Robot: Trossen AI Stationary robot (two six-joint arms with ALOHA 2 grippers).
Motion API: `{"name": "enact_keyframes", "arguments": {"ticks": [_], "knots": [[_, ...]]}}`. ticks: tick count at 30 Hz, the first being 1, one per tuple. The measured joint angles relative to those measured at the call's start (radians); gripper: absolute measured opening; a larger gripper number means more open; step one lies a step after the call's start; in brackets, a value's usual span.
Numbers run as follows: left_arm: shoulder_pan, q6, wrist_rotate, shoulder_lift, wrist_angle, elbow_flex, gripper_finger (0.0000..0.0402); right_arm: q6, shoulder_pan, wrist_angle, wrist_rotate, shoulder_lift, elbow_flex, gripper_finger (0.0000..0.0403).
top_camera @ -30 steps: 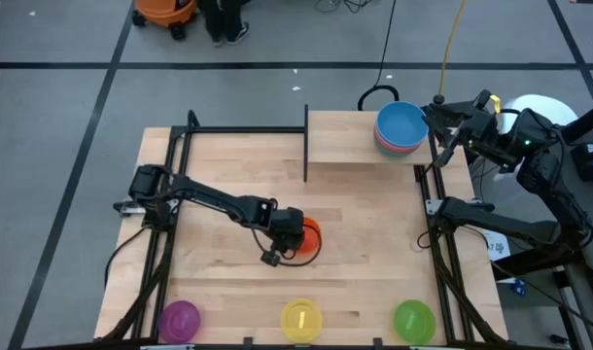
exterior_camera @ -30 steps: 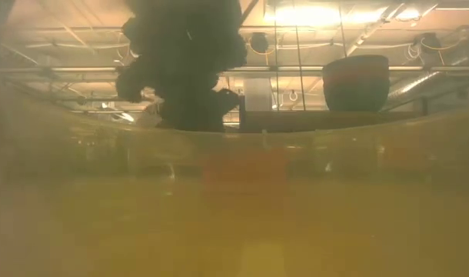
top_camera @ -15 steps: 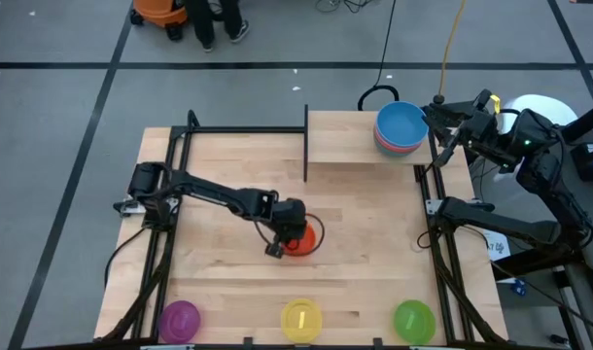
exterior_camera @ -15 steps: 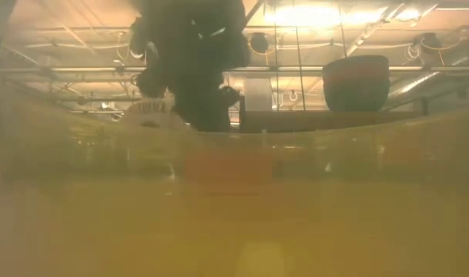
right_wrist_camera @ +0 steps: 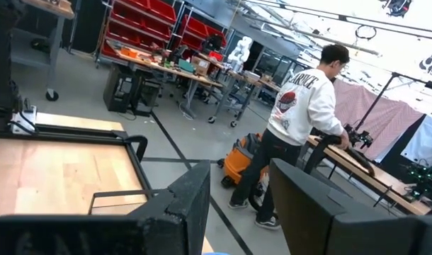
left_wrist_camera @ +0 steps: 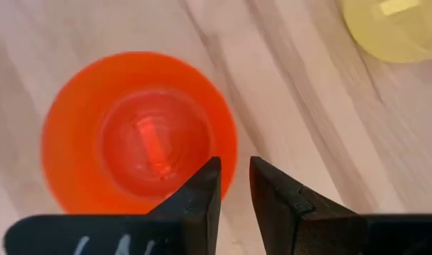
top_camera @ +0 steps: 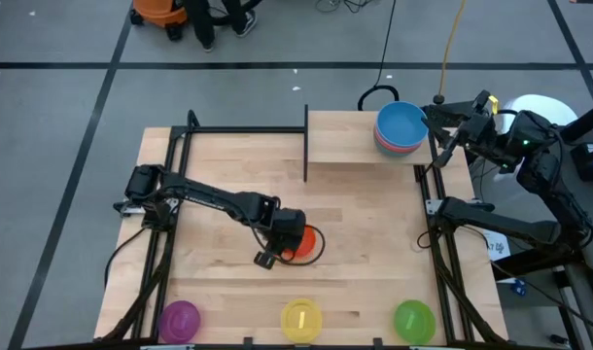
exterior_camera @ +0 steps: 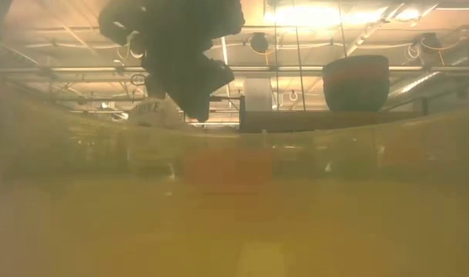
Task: Place and stack bowls onto a shelf
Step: Put the orange bowl on the shelf
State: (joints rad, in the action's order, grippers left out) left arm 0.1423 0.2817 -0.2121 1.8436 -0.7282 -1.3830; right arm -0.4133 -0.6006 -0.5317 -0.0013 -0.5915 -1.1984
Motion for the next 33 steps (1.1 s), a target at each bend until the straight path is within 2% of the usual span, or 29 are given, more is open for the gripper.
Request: {"name": "enact_keyframes", "arguments": {"ticks": [33], "knots": [[0.003, -0.067, -0.023, 0.003, 0.034, 0.028, 0.0081, -0.044, 0.000, -0.001, 0.000, 0.000, 0.000, 0.0141]]}}
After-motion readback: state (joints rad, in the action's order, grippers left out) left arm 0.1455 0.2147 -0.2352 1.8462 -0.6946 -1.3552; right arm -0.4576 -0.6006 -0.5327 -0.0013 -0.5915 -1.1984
